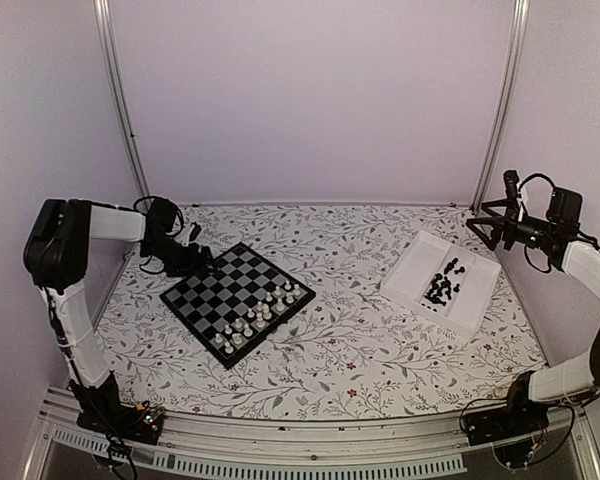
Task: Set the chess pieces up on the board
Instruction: Move the chessboard to the center of the board.
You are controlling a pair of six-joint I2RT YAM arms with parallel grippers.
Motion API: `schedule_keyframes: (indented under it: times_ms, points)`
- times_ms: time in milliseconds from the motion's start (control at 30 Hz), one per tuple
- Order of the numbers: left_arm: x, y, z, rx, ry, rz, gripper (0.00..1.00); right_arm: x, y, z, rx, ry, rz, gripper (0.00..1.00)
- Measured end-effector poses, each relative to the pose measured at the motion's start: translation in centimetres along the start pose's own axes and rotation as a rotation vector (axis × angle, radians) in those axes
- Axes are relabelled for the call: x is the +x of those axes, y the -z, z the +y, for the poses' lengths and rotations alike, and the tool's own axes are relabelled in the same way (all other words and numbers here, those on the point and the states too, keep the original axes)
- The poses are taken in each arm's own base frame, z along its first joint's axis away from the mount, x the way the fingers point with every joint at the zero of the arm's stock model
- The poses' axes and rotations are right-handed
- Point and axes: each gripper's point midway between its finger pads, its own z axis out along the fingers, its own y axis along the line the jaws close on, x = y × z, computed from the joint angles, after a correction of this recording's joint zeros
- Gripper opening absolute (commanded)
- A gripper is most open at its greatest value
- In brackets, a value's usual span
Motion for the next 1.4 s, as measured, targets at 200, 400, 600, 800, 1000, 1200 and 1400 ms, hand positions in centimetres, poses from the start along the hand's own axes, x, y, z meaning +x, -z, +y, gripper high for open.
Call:
schedule_keyframes:
  times_ms: [200,400,600,800,1000,1200,1400]
  points:
    - [6.6,2.2,-1.9,0.047,0.028,0.011,0.91,-2.2,0.4,1.5,-0.008,0.073,-0.048,0.88]
    - [9.4,2.7,-4.5,0.144,0.043,0.006,0.92,-0.1,-4.6,4.6,-0.110,0.036,0.025,0.62]
    - [12.9,2.8,-8.9,0.201,0.024,0.060,0.92,4.8,-12.3,10.6,-0.286,0.028,0.221,0.20]
    - [16.3,3.9,-10.7,0.208,0.052,0.106,0.92,11.7,-16.1,14.2,-0.350,0.029,0.434,0.09]
    - [18.4,4.4,-11.4,0.186,0.065,0.130,0.92,17.1,-17.3,16.2,-0.367,0.024,0.604,0.07]
    - [20.5,4.5,-13.4,0.182,0.022,0.152,0.92,19.0,-18.6,16.3,-0.342,0.051,0.673,0.05]
    - [22.7,5.0,-14.3,0.179,0.007,0.161,0.92,20.0,-20.1,17.0,-0.341,0.079,0.719,0.05]
